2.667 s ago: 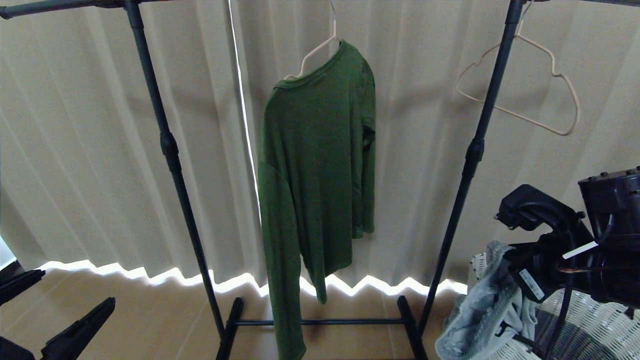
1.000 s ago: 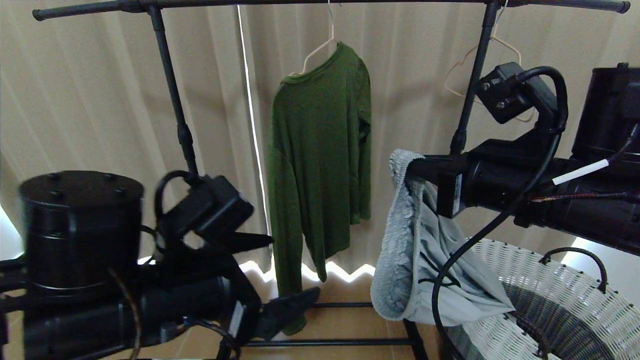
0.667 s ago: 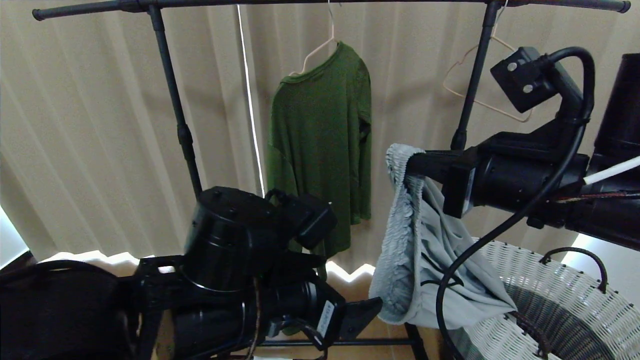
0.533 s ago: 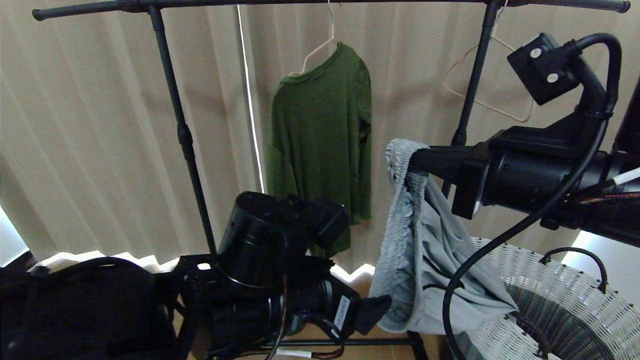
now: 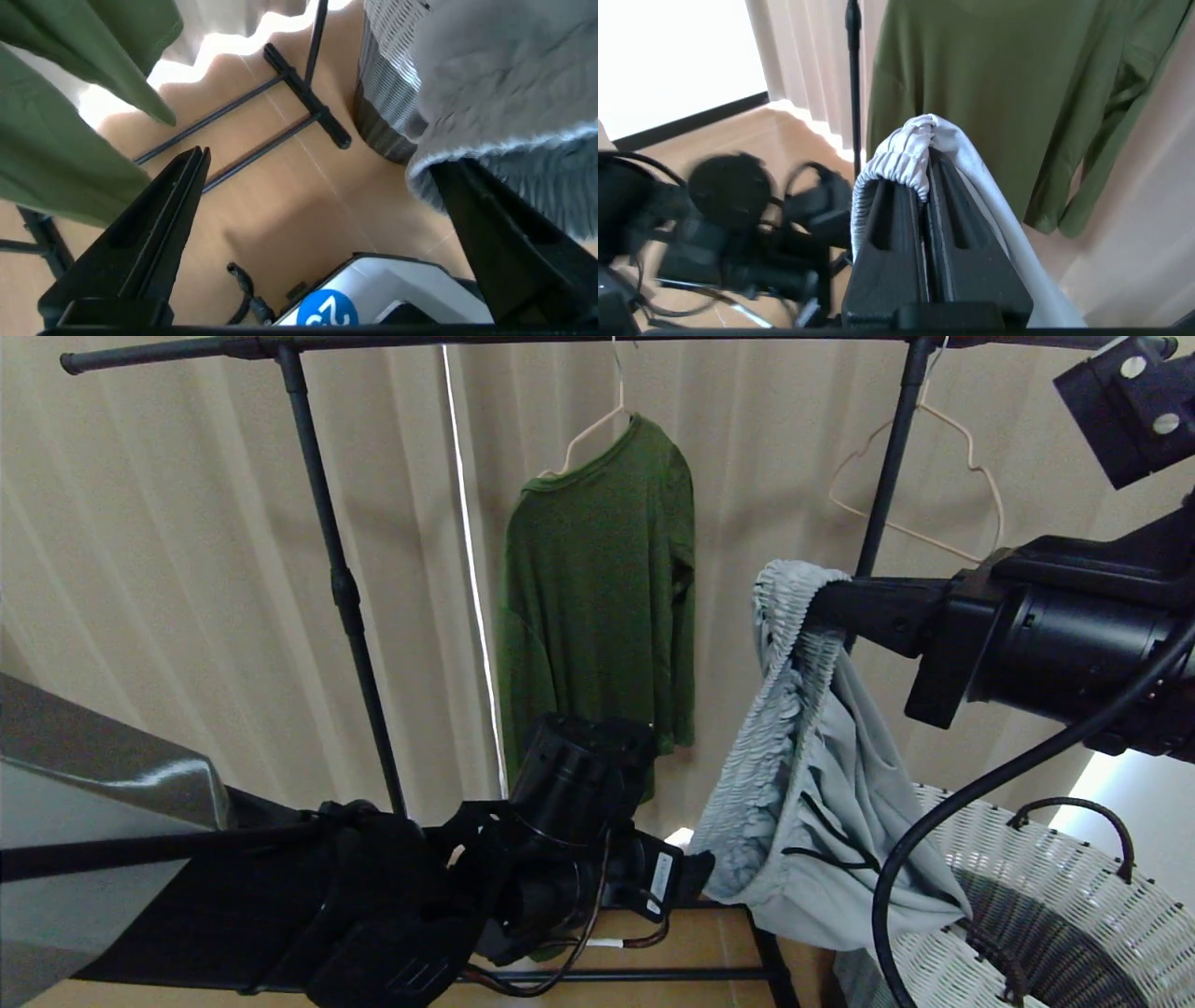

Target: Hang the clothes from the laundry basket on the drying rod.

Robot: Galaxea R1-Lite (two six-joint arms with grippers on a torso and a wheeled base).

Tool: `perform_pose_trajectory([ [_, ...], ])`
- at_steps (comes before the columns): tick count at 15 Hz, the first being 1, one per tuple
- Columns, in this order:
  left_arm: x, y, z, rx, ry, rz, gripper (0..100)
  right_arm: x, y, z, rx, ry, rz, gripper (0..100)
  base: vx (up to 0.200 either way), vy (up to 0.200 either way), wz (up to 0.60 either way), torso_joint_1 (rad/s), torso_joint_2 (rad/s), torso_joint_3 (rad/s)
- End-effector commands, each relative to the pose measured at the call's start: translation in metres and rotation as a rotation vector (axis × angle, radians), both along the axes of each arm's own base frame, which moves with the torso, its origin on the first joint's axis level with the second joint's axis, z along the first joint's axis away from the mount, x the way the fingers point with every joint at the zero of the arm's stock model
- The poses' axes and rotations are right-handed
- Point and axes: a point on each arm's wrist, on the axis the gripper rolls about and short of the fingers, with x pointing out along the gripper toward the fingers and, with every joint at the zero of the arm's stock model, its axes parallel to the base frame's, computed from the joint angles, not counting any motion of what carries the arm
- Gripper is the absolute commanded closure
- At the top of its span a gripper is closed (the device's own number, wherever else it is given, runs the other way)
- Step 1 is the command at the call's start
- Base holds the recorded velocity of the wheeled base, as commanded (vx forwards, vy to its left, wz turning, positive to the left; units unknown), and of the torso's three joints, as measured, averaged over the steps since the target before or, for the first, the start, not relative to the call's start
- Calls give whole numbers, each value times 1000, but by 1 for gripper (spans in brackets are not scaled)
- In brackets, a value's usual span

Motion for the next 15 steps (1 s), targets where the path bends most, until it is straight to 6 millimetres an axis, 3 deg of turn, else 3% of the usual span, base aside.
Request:
perform_pose_trajectory([
  [1, 5, -7, -2, -33, 18, 20, 0, -2, -2, 2, 6, -6, 1, 100, 0, 0, 0, 0, 0, 0],
  [7, 4, -6, 1, -198, -5, 2, 0, -3, -3, 4, 15, -10, 2, 100, 0, 0, 0, 0, 0, 0],
  [15, 5, -5, -11, -222, 41, -19, 0, -13, -10, 16, 68, -25, 38, 100, 0, 0, 0, 0, 0, 0],
])
